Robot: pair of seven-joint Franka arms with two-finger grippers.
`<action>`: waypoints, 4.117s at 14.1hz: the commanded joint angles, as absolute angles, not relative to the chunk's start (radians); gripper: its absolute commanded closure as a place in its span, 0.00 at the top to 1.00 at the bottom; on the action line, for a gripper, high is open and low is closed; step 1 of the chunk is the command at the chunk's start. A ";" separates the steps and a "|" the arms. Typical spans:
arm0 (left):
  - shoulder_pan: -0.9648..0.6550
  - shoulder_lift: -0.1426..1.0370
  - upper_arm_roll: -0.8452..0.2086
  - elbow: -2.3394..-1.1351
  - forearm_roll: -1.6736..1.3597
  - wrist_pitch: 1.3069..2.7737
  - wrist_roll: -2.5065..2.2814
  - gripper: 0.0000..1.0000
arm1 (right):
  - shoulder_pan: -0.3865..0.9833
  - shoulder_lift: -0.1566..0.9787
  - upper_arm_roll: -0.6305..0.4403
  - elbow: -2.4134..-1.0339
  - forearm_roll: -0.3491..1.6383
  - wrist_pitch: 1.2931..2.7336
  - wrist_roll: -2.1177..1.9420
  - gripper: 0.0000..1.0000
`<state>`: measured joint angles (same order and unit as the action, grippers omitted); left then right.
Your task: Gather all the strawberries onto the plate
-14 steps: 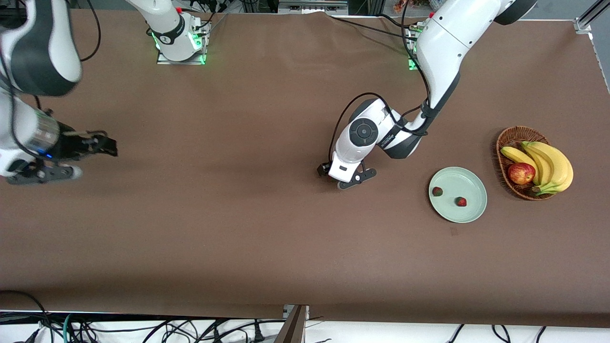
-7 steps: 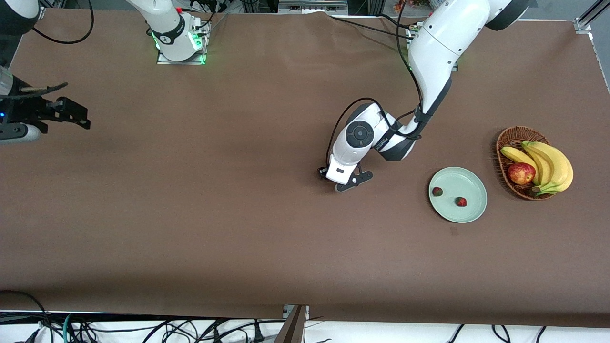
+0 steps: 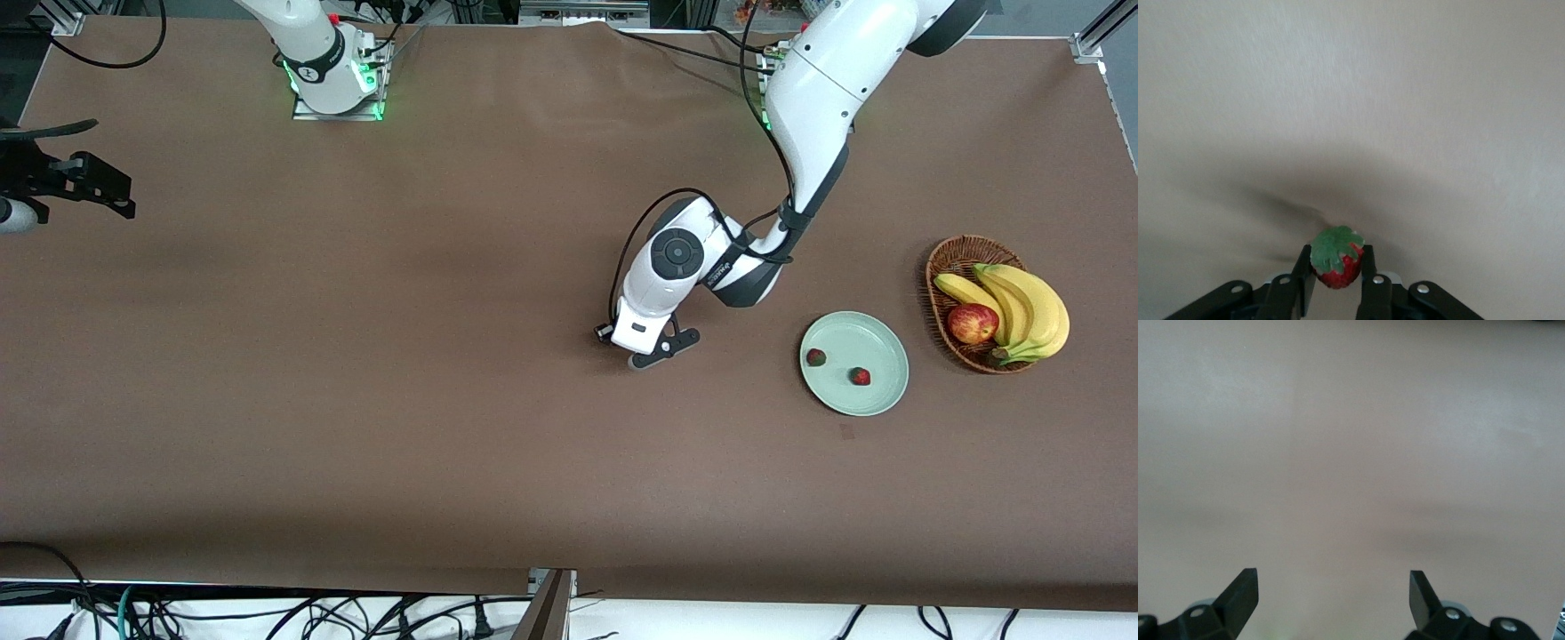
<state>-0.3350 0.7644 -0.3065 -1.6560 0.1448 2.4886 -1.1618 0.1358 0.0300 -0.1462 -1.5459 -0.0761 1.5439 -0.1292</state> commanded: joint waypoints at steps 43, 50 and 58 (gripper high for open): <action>0.325 0.302 -0.341 -1.455 -0.014 1.618 -0.133 1.00 | 0.141 0.055 -0.160 -1.517 -0.051 1.525 -0.097 1.00; 0.313 0.232 -0.414 -1.381 0.001 1.457 -0.268 1.00 | 0.143 0.055 -0.161 -1.517 -0.051 1.523 -0.097 1.00; -0.017 -0.041 -0.044 -1.704 -0.032 1.583 -0.249 1.00 | 0.143 0.055 -0.160 -1.517 -0.051 1.523 -0.097 1.00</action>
